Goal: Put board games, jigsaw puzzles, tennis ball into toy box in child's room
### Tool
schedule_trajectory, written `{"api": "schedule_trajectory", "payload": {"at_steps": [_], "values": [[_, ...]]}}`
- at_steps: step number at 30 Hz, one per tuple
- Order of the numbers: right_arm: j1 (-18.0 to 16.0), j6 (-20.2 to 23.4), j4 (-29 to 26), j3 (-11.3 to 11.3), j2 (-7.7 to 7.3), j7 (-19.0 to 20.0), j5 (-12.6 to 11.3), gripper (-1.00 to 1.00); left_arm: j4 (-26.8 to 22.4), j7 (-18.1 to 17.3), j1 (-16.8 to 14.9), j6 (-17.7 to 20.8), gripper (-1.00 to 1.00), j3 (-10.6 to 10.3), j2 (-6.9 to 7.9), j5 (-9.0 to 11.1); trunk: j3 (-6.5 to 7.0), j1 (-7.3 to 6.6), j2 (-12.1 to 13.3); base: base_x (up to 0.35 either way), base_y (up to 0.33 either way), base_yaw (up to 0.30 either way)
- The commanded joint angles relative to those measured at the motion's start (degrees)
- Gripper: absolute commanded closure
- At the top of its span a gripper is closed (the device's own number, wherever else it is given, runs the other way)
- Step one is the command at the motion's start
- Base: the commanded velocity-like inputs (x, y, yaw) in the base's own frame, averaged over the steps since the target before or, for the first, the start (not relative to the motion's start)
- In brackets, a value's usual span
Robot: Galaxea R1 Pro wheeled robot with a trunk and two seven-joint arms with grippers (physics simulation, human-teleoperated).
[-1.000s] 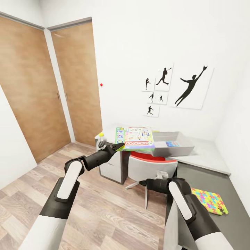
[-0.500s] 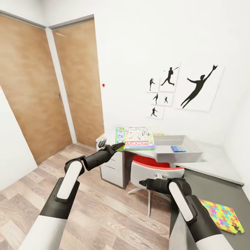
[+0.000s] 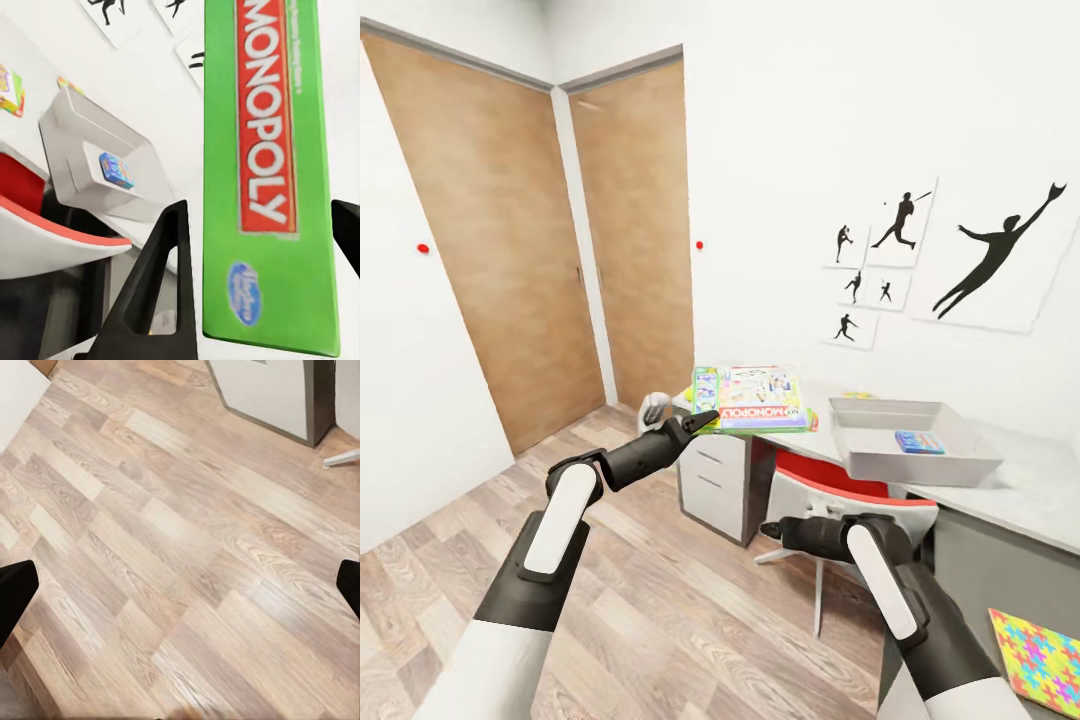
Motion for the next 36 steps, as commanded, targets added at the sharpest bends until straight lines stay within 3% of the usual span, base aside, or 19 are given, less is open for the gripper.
{"api": "schedule_trajectory", "payload": {"at_steps": [1,36], "values": [[0.0,0.2,-0.1,0.1,-0.06,-0.4,-0.4,-1.00,0.0,-0.3,-0.1,0.2,1.00,0.1,-0.04,-0.1,-0.14,0.04,-0.1,0.004,0.000,0.286],[0.0,0.3,-0.1,0.1,-0.05,-0.4,-0.4,-1.00,0.1,-0.2,-0.1,0.1,1.00,0.1,-0.04,-0.1,-0.14,0.04,-0.1,0.001,0.000,0.293]]}}
